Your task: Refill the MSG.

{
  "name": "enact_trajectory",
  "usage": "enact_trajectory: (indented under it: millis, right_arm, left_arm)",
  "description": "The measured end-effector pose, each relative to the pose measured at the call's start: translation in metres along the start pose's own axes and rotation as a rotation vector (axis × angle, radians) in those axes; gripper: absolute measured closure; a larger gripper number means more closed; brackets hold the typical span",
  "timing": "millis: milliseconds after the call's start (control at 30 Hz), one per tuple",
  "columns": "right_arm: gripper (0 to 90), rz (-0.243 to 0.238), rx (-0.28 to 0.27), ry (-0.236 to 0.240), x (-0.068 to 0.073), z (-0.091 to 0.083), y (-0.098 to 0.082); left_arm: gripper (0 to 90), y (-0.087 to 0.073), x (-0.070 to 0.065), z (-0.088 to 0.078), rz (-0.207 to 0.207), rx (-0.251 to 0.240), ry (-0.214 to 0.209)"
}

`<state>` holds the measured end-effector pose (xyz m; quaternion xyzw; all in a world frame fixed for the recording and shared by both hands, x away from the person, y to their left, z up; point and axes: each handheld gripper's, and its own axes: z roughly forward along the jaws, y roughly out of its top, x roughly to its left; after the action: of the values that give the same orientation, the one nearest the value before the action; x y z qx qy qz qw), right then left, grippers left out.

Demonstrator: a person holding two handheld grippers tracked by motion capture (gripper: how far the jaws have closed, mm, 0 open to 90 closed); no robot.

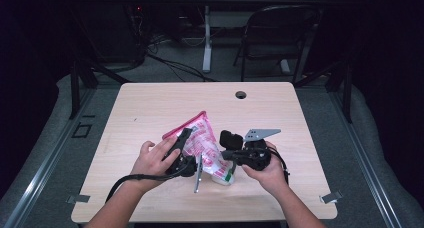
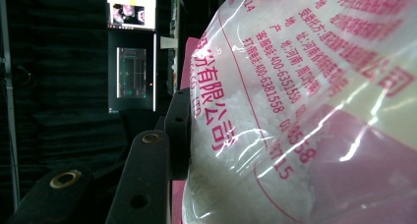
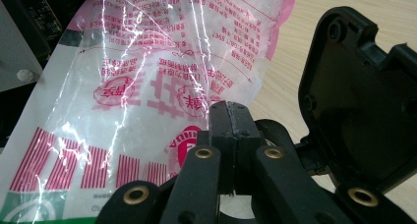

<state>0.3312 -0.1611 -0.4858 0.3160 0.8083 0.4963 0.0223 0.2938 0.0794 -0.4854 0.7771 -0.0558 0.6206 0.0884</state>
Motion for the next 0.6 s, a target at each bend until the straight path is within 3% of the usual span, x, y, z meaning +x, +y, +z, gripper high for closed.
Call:
enact_trajectory:
  millis: [600]
  right_arm:
    - [90.0,0.001,-0.001,0.002,-0.0001,0.0,0.0]
  left_arm:
    - [64.0,0.0002,0.0008,-0.0003,0.007,-0.001,0.003]
